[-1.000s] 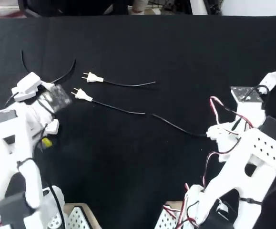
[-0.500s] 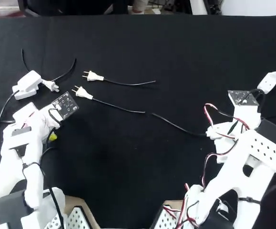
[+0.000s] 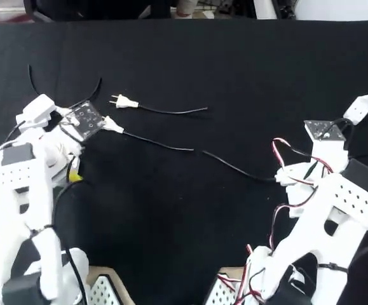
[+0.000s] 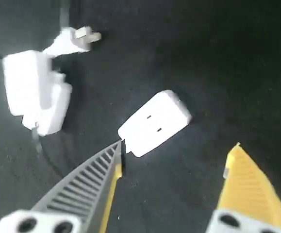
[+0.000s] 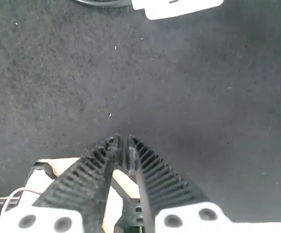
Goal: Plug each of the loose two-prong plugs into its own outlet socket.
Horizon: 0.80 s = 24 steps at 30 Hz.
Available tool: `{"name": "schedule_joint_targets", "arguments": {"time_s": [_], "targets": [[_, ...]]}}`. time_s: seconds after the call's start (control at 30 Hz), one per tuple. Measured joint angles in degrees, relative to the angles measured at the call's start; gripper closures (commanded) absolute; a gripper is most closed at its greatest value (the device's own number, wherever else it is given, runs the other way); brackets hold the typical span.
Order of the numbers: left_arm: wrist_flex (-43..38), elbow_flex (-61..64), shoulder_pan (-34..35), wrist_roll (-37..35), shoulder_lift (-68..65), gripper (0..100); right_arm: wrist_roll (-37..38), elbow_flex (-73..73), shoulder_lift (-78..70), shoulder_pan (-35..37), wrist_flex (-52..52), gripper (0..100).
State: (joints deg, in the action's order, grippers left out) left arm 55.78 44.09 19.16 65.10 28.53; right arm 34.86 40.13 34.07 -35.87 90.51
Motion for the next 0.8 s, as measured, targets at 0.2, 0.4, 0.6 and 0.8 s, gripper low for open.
{"name": "schedule_joint_targets", "arguments": {"time_s": [0.2, 0.4, 0.6, 0.8], "targets": [[-2.9, -7.03, 1.49, -0.44, -15.65, 68, 0.0, 0.7, 0.0, 0.0, 0.0, 98.2], [-3.16, -21.1, 2.02, -0.26, -38.33, 68, 0.0, 1.41, 0.0, 0.0, 0.0, 98.2], [-0.09, -26.02, 1.93, -0.09, -45.01, 73, 0.0, 1.58, 0.0, 0.0, -0.09, 98.2], [8.88, -27.96, 1.85, -0.26, -41.93, 82, 0.0, 1.58, 0.0, 0.0, -0.09, 98.2]]}}
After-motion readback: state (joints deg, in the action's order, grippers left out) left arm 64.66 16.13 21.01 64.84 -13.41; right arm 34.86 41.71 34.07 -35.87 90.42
